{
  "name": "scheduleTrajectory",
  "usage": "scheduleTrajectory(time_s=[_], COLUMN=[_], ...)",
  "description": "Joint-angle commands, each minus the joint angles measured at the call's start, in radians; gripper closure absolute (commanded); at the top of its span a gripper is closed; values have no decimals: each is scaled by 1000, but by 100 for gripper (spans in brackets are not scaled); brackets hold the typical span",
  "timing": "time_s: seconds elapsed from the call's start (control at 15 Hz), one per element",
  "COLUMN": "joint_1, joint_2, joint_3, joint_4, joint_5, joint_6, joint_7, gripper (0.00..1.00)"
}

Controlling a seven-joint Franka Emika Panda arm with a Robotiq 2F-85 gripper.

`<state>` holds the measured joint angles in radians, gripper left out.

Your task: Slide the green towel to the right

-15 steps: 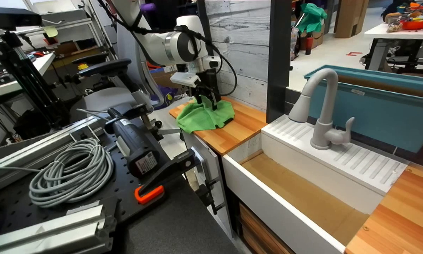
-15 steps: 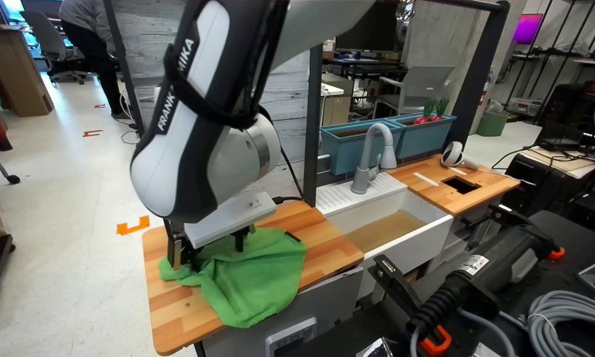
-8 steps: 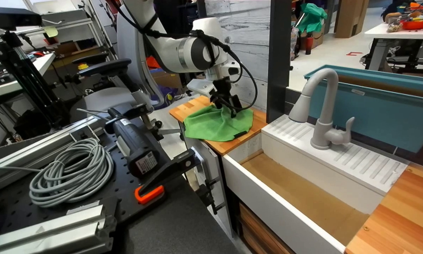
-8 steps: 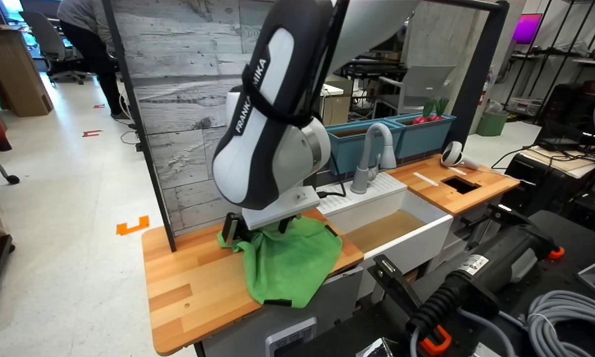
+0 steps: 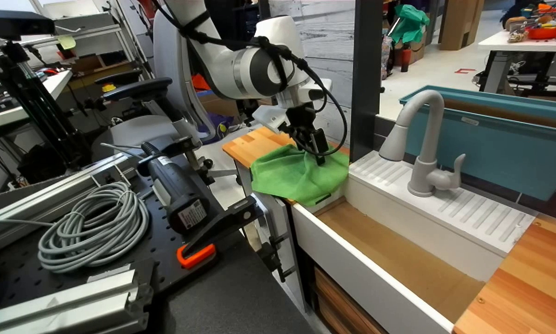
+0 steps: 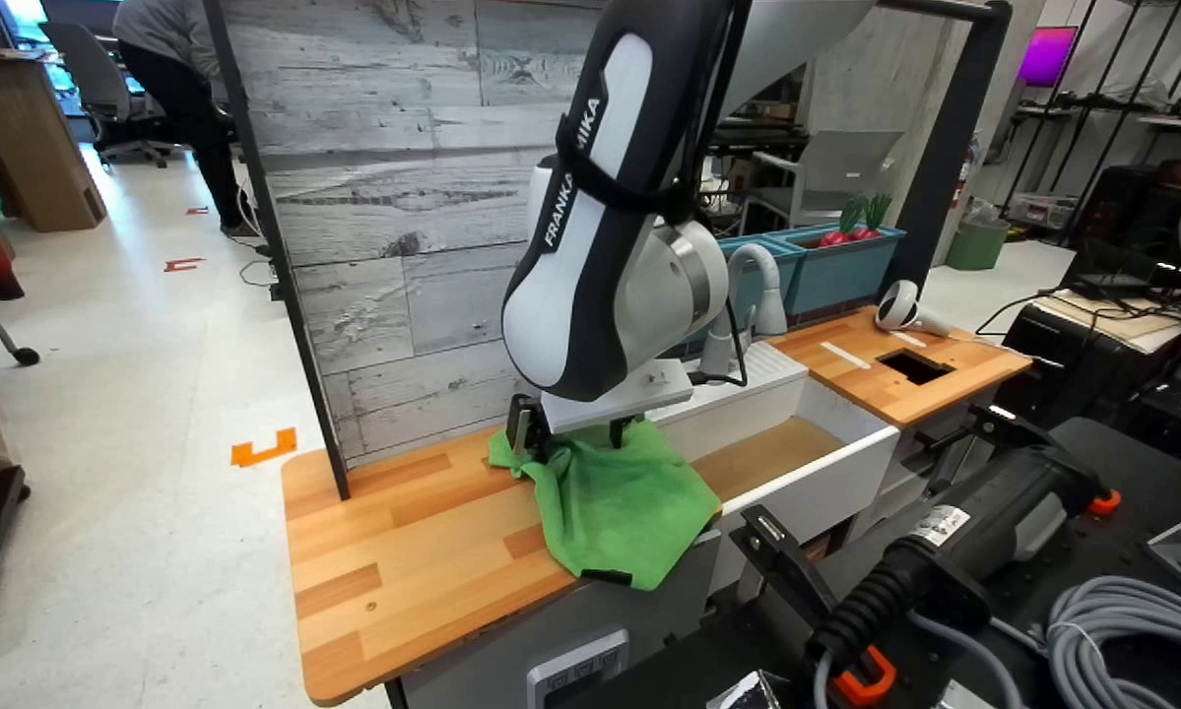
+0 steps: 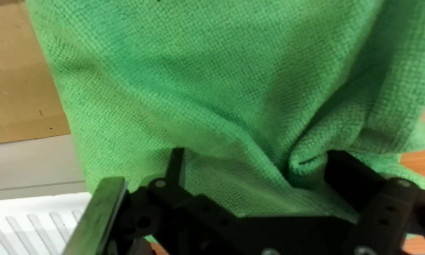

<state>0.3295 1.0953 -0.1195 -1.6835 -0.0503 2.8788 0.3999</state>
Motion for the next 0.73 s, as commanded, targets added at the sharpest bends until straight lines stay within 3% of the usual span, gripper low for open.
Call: scheduleTrajectory(time_s=[0.0,0.27,0.47,0.53,0.67], joint_1=[23,53,125,75,110], joint_2=[-87,-201,-316,-206,-269], joint_3=[-19,-16,-36,-14,-19], joint_4=[-121,-264,-418,-276,-353], joint_5=[39,50,52,58,62], joint_6=[72,141,232,178,200], joint_7=[4,-7,-2,-32,-30], gripper=[0,0,0,0,0])
